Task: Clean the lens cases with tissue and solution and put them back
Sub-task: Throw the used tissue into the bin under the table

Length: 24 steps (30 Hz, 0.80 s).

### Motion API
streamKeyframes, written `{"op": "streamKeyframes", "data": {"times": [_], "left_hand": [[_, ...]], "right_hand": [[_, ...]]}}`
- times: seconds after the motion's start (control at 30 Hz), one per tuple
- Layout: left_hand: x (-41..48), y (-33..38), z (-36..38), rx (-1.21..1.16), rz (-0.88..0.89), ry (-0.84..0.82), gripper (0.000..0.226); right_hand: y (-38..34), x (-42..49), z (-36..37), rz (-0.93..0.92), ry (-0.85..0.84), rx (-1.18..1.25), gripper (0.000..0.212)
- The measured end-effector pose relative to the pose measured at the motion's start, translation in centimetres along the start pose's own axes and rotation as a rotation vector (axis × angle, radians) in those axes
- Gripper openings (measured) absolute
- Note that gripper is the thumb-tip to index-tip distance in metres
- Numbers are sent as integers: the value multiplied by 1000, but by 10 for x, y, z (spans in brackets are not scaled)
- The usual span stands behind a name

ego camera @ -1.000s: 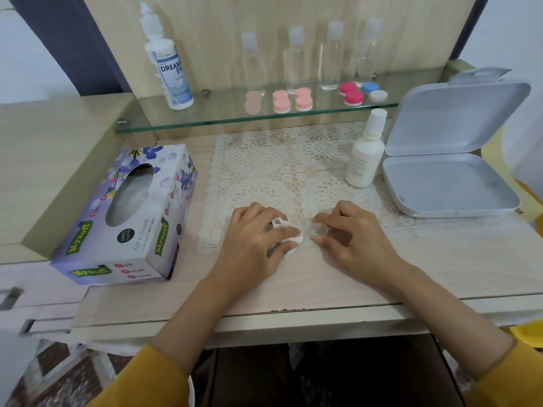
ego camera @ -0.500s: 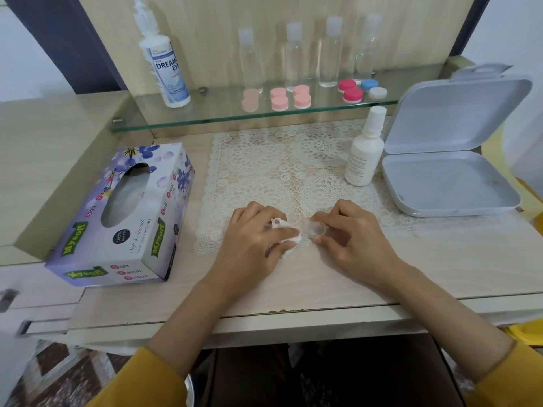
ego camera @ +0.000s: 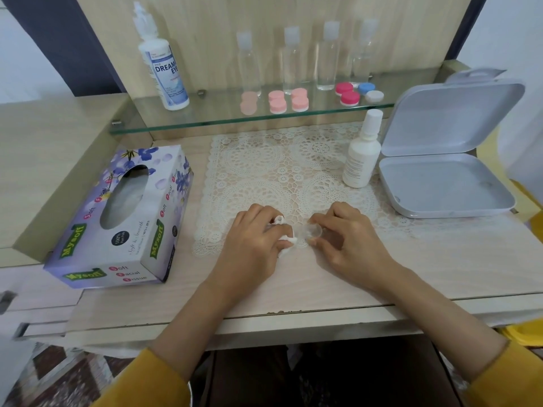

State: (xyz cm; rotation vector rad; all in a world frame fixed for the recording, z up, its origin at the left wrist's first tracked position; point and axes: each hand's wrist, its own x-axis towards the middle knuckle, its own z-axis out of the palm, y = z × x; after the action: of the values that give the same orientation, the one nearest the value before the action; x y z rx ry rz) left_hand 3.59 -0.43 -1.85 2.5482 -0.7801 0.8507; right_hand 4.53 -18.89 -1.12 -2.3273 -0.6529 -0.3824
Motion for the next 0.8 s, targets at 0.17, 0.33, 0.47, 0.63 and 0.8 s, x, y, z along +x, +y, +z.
{"op": "streamKeyframes", "data": {"times": [0.17,0.33,0.47,0.63,0.8], "left_hand": [[-3,0,-6,-90,-38,130,8],[7,20,-23,-507,-333,137,16],[17,24,-34,-816,-586,-56,8],[27,24,-45,-1052,-789,-188,11],[27,25,-45,-1100,-865,-157,7]], "right_hand": [[0,1,0,28,57,47,18],[-4,2,-2,24,71,29,26],[-10,3,-5,22,94,51,45],[-11,7,-14,-37,169,130,33],[-14,5,-20,-61,213,209,32]]}}
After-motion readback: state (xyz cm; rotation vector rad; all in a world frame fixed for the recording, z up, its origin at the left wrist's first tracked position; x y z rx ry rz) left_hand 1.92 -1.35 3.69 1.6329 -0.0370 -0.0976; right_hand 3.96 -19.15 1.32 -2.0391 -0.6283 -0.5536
